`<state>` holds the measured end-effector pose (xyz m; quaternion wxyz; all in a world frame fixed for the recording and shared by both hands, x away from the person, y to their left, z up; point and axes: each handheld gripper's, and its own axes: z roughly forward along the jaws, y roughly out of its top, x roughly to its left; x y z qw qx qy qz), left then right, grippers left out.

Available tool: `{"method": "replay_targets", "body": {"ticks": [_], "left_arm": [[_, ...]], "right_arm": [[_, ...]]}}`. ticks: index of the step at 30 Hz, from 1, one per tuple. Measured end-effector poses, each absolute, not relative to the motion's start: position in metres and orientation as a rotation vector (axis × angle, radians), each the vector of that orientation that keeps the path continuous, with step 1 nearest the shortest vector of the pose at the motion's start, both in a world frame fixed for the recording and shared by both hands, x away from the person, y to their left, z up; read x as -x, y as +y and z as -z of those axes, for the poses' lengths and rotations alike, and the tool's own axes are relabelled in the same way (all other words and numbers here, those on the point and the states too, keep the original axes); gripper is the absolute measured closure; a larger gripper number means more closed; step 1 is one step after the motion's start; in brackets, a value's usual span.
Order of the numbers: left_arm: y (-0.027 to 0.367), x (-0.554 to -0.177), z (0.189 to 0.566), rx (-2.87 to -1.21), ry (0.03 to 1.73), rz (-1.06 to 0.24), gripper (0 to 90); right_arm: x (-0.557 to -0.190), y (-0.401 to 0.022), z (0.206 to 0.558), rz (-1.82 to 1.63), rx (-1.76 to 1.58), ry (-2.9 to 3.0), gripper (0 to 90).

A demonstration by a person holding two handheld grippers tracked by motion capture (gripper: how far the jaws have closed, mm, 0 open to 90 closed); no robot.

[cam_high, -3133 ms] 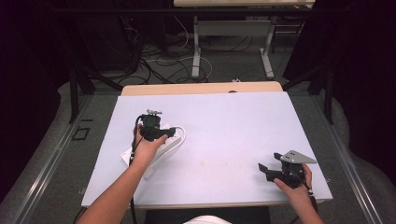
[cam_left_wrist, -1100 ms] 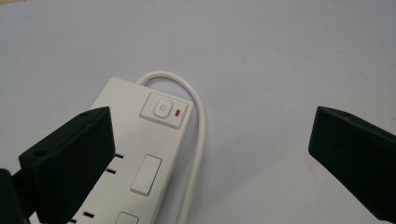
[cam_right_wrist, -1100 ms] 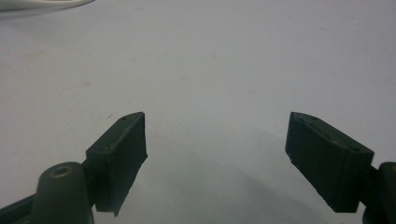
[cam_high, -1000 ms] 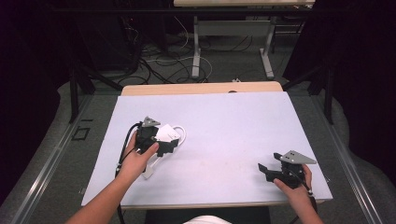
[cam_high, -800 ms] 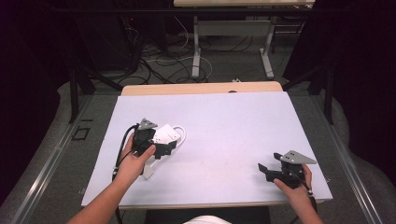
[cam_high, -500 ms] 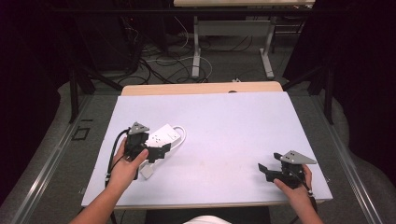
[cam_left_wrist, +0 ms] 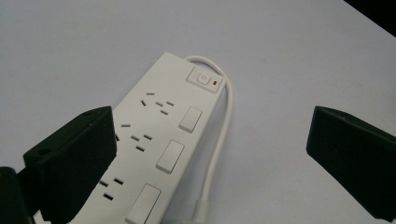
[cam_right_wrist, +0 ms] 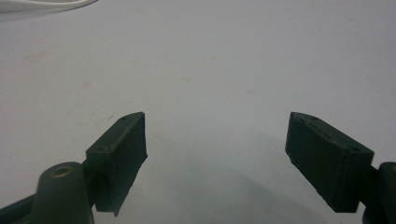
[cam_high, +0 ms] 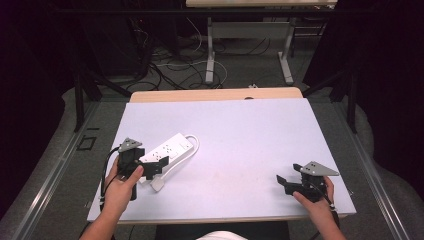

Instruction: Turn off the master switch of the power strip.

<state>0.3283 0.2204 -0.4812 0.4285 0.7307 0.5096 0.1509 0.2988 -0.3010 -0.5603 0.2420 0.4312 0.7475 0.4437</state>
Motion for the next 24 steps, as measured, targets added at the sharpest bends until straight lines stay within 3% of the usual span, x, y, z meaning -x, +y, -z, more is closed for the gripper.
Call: {"method": "replay_targets", "body": {"ticks": [24], "left_arm": [[0.274, -0.305, 0.514, -1.716, 1.365, -0.435, 2.3]], "right_arm": [[-0.299, -0.3, 0.561, -1.227, -1.188, 2.038, 19.8]]}}
